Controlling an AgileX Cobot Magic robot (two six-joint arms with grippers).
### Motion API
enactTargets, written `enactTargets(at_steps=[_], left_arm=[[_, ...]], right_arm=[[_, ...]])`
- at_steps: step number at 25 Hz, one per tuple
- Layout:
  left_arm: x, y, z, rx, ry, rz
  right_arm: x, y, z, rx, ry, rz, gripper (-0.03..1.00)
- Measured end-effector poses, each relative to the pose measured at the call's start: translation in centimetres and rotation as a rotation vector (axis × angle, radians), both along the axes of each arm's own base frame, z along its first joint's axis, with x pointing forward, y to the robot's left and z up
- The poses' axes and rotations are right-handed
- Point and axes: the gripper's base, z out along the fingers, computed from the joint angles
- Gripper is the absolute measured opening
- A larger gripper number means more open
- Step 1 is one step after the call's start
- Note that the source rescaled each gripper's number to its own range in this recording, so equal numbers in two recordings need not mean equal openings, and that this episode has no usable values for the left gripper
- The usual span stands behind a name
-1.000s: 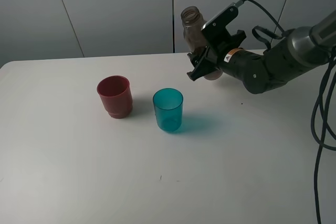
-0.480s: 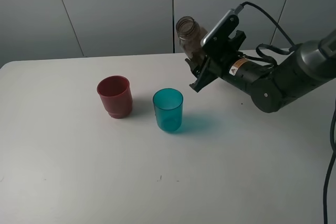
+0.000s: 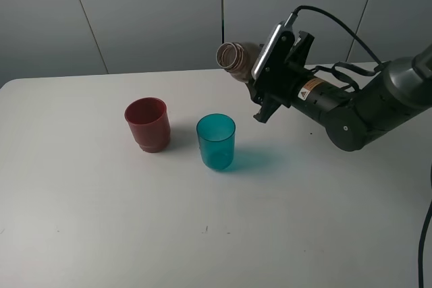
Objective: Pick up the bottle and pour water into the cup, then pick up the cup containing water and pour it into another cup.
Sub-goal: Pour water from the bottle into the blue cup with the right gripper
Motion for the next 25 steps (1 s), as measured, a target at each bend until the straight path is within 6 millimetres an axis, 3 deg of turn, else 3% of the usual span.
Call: enactTargets(at_steps=[25], left_arm=[[0.00, 0.00, 0.00, -0.002, 0.000, 0.001]], right_arm=[[-0.04, 0.09, 0.02, -0.345, -0.192, 0.079, 0.00]])
